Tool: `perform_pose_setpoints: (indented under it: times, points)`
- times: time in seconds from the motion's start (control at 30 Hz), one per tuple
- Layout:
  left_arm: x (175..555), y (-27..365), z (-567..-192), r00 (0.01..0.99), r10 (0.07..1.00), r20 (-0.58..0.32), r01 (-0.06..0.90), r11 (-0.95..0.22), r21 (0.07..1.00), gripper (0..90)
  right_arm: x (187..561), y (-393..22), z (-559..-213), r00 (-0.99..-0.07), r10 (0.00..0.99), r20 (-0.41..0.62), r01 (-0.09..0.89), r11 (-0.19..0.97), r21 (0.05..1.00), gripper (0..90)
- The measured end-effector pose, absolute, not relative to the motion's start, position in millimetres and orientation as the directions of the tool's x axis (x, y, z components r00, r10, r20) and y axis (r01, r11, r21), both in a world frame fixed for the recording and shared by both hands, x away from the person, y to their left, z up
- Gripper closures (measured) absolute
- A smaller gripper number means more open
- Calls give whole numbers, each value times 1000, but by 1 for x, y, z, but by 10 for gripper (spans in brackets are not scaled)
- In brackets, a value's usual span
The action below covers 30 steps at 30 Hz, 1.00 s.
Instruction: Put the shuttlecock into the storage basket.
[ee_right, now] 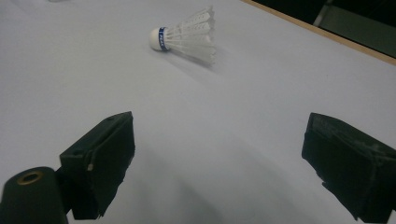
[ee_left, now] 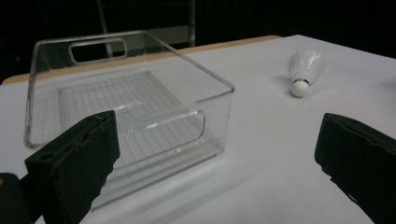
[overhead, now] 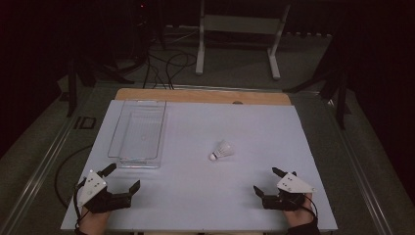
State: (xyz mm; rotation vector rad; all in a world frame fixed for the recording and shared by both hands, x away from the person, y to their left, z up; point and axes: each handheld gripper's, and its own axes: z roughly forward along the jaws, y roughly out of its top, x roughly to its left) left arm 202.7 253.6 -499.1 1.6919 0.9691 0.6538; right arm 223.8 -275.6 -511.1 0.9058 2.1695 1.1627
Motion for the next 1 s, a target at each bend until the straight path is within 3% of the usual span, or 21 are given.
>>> perform_pose_setpoints:
  times: [0.2,0.57,1.0]
  points:
    - [207,248,-490,559,829,-32,308,-172,936,7,221,-274,-508,-645,751,-139,293,412,863,94]
    - [217,222,-459,702,709,-71,369,-277,887,6,221,-274,-508,-642,753,-144,290,412,864,94]
    - [229,195,-440,755,652,-63,375,-351,858,6,221,-274,-508,-642,753,-144,287,411,865,94]
